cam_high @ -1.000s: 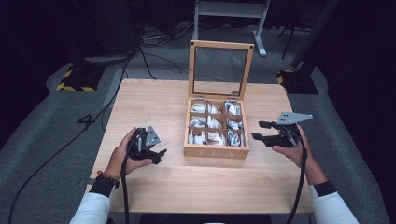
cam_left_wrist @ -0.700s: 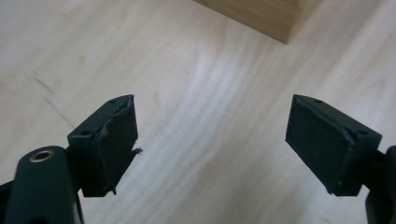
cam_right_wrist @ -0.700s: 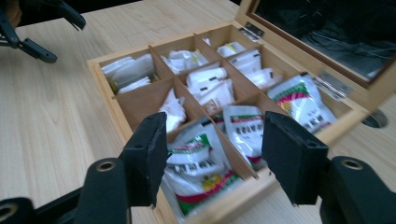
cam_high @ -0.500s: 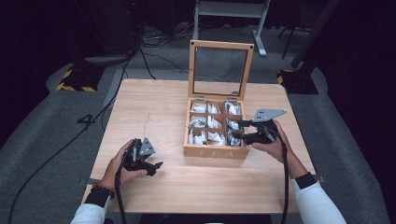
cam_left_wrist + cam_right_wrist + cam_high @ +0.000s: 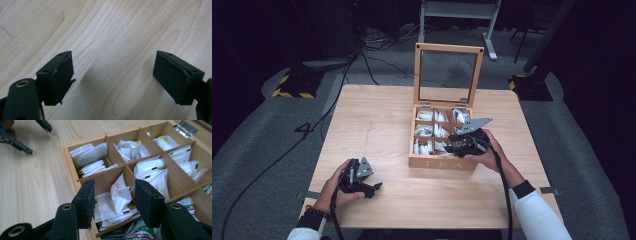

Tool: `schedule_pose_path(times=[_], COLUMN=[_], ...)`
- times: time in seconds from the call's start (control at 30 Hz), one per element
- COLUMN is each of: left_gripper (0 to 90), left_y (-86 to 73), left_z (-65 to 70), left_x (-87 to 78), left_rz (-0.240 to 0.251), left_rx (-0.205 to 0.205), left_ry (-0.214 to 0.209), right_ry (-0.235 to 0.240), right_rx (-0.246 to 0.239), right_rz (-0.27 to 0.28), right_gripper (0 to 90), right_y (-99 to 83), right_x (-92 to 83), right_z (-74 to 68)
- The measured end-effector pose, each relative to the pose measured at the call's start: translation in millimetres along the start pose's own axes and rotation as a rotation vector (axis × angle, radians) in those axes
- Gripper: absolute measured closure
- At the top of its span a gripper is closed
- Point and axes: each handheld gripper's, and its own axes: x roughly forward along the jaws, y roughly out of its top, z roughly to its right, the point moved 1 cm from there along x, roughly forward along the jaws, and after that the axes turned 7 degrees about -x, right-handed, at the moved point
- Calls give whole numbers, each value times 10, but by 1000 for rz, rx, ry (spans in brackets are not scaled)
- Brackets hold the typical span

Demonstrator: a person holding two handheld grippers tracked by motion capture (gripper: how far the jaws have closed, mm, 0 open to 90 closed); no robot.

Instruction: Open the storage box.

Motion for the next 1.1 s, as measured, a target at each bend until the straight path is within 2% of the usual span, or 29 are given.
schedule_pose_path(times=[0.1, 0.17, 0.2, 0.23, 0.27, 0.3, 0.33, 0.53, 0.67, 0.73, 0.83, 0.87, 0.9, 0.97, 1.1], left_gripper=[170, 171, 171, 171, 170, 170, 170, 163, 163, 163, 163, 163, 163, 163, 163], left_y=[-23, -66, -85, -85, -128, -128, -175, -202, -207, -207, -207, -207, -207, -207, -207], left_z=[3, 2, -2, -2, -19, -19, -44, -20, -9, -9, -11, -11, -10, -10, -11], left_x=[-3, -16, -12, -12, -4, -4, 3, -8, -10, -10, -10, -10, -10, -10, -10], left_rz=[6, 18, 23, 23, 44, 44, 67, 78, 79, 79, 78, 78, 78, 78, 78], left_rx=[-11, -38, -59, -59, -97, -97, -135, -157, -171, -171, -171, -171, -172, -172, -171], left_ry=[-1, -10, -28, -28, -52, -52, -72, -53, -46, -45, -46, -46, -46, -46, -46], right_ry=[3, 2, 7, 7, 2, 5, 6, 4, 14, 13, 15, 15, 3, 4, 22], right_rx=[-10, -6, -4, -4, -8, -6, -2, -3, 15, -6, -20, -20, -33, -26, -37], right_rz=[-27, -43, -46, -46, -70, -76, -80, -101, -120, -175, -204, -204, -209, -197, -166], right_gripper=[519, 519, 519, 519, 519, 519, 521, 528, 545, 580, 708, 708, 795, 843, 889], right_y=[-2, -6, -6, -6, -3, -3, -6, -10, -5, 8, 17, 17, 16, 11, 3], right_x=[53, 106, 126, 126, 177, 193, 216, 287, 318, 376, 407, 407, 409, 399, 372], right_z=[-9, 5, 10, 10, 22, 28, 37, 74, 98, 78, 58, 58, 45, 42, 36])
